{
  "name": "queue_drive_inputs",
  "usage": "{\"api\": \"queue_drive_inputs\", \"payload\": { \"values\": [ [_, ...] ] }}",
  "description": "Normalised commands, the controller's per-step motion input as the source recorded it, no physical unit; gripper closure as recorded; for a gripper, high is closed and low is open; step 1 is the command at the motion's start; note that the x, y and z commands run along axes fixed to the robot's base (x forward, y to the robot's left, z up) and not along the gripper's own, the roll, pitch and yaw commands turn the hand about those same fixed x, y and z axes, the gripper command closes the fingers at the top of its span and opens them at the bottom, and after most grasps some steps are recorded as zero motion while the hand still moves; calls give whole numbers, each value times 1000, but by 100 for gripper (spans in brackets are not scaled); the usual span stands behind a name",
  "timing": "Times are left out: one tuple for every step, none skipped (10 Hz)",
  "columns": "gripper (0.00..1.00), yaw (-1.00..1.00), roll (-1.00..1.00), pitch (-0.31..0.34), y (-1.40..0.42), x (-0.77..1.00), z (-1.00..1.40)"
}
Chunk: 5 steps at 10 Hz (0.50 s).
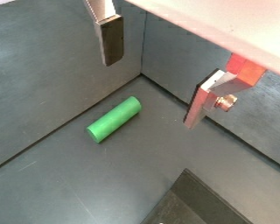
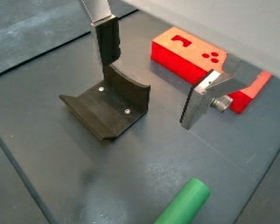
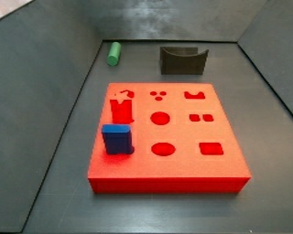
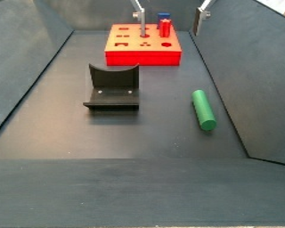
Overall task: Pick up the round object. Move up. Place the round object on the fixture. Regrasp the round object. Move to above the board. Insert the round object.
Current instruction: Pick up the round object.
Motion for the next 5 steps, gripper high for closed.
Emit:
{"api": "queue_drive_inputs", "payload": {
  "values": [
    [0,0,0,-31,0,0,0],
    [0,0,0,0,0,0,43],
    [0,0,0,0,0,-20,0],
    [0,-9,47,-193,3,-417,-420],
    [0,0,21,-84,9,-911,-1000]
  ]
}}
